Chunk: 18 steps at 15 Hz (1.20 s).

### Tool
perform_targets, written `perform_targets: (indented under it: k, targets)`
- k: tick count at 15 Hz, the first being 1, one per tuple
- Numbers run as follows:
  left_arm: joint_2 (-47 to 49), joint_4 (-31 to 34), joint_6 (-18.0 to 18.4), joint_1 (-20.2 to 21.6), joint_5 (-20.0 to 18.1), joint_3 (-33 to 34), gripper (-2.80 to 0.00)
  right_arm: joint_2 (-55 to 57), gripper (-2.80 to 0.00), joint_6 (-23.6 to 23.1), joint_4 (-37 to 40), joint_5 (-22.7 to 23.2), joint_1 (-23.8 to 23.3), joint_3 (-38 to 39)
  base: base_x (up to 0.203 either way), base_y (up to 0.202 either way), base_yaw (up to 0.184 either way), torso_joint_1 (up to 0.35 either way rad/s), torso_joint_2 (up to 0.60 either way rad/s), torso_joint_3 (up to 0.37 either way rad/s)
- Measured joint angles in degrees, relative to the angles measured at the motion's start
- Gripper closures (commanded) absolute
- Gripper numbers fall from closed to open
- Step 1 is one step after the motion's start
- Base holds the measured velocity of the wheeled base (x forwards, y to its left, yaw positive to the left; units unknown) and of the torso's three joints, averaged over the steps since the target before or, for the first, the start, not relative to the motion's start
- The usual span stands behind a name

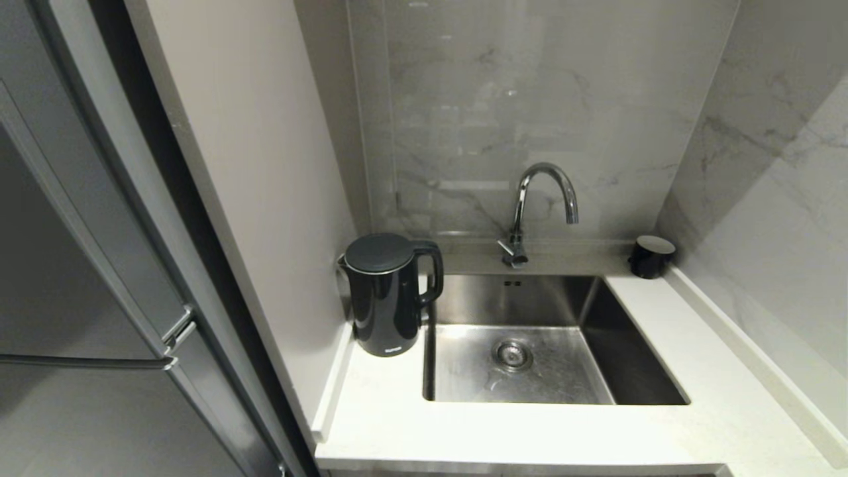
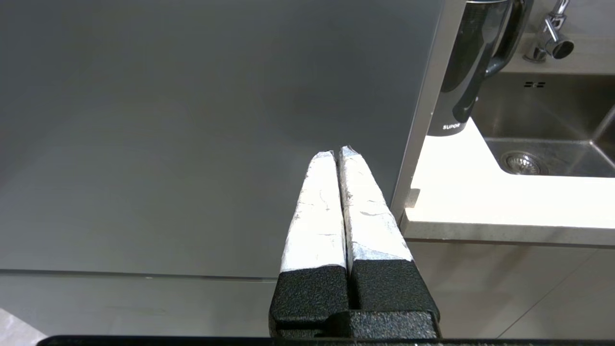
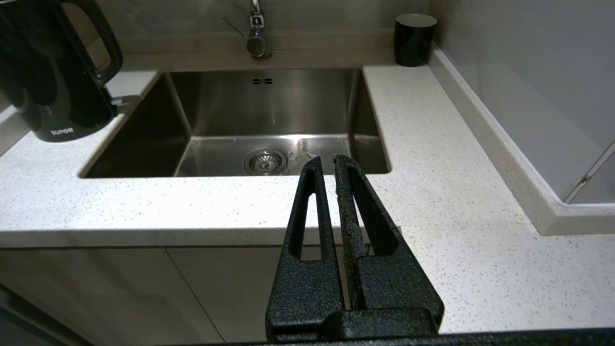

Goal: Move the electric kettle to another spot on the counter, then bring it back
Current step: Grab the kettle

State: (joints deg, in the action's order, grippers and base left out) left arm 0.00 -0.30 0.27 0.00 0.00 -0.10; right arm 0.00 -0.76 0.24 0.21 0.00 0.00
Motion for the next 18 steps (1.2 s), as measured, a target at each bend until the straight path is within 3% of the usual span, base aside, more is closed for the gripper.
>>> perform_targets:
  k: [18]
  targets:
    - [0.0,-0.2,-0.2,-0.1,-0.1,0.0,0.00,0.0,0.00,0.0,0.0,-0.1,0.0,0.0,0.000,0.000,0.000,0.000,0.00,0.000]
